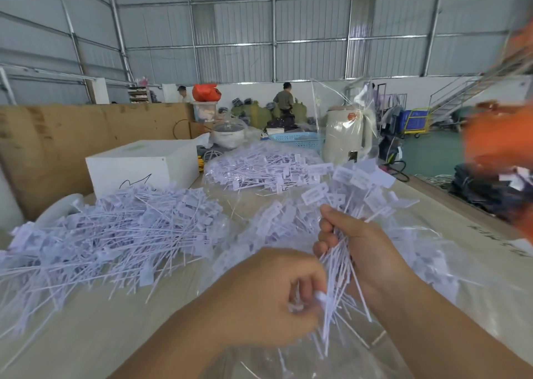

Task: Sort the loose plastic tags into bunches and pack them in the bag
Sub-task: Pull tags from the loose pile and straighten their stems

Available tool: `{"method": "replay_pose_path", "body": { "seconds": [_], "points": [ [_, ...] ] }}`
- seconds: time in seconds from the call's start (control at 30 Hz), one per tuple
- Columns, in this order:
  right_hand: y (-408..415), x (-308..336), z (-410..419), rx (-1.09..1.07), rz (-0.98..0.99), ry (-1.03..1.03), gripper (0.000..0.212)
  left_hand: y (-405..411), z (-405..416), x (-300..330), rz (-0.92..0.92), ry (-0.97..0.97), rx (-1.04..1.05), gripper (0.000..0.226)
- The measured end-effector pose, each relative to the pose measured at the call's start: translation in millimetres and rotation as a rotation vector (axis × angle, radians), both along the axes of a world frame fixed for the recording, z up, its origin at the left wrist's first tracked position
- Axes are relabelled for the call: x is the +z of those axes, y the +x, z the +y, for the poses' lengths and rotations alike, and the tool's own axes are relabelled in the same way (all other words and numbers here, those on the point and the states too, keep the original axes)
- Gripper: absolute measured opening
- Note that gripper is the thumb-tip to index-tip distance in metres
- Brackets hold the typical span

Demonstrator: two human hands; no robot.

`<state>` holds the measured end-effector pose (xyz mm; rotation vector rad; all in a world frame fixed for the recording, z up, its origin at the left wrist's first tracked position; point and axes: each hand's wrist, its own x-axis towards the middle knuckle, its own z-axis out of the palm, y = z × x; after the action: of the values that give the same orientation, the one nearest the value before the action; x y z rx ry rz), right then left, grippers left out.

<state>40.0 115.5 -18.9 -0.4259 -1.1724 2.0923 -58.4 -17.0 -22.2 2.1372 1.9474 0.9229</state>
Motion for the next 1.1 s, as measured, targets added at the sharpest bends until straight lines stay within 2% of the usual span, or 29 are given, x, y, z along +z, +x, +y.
{"method": "replay_pose_path", "body": {
  "seconds": [0.17, 0.27, 0.33, 0.37, 0.43, 0.5, 0.63, 0.73, 0.8, 0.87, 0.93, 1.03, 1.1],
  "points": [
    [-1, 0, 0, 0.023, -0.049, -0.016, 0.025, 3, 5, -5, 0.059, 0.081, -0.047, 0.007],
    [0, -2, 4, 0.024, -0.139, -0.046, 0.027, 4, 2, -2, 0.118, 0.116, -0.090, 0.009],
    [-1, -5, 7, -0.009, -0.178, -0.069, 0.026, 6, -2, 3, 0.085, 0.134, -0.141, 0.013],
    [-1, -5, 9, -0.030, -0.189, -0.076, 0.025, 7, -4, 6, 0.013, 0.135, -0.173, 0.013],
    [0, -6, 13, -0.050, -0.217, -0.049, 0.025, 4, -7, 12, -0.270, 0.125, -0.230, 0.011],
    [1, -8, 14, -0.029, -0.277, 0.064, 0.027, -4, -8, 17, -0.540, 0.164, -0.244, 0.009],
    [1, -5, 8, 0.009, -0.344, 0.234, 0.033, -25, -9, 22, -0.901, 0.344, -0.122, 0.007],
    [3, -4, 4, 0.054, -0.333, 0.209, 0.031, -35, -10, 27, -1.226, 0.471, -0.113, 0.007],
    [3, -6, 2, 0.071, -0.322, 0.169, 0.032, -41, -12, 30, -1.377, 0.518, -0.102, 0.015],
    [3, -6, 1, 0.083, -0.330, 0.179, 0.031, -45, -13, 31, -1.449, 0.476, -0.066, 0.016],
    [5, -5, 1, 0.140, -0.349, 0.285, 0.029, -47, -11, 27, -1.454, 0.340, -0.020, 0.013],
    [8, -2, -4, 0.337, -0.359, 0.459, 0.030, -43, -3, 18, -1.375, 0.073, 0.030, 0.014],
    [10, -1, -8, 0.496, -0.321, 0.382, 0.025, -37, 1, 14, -1.256, -0.033, 0.086, 0.017]
  ]
}}
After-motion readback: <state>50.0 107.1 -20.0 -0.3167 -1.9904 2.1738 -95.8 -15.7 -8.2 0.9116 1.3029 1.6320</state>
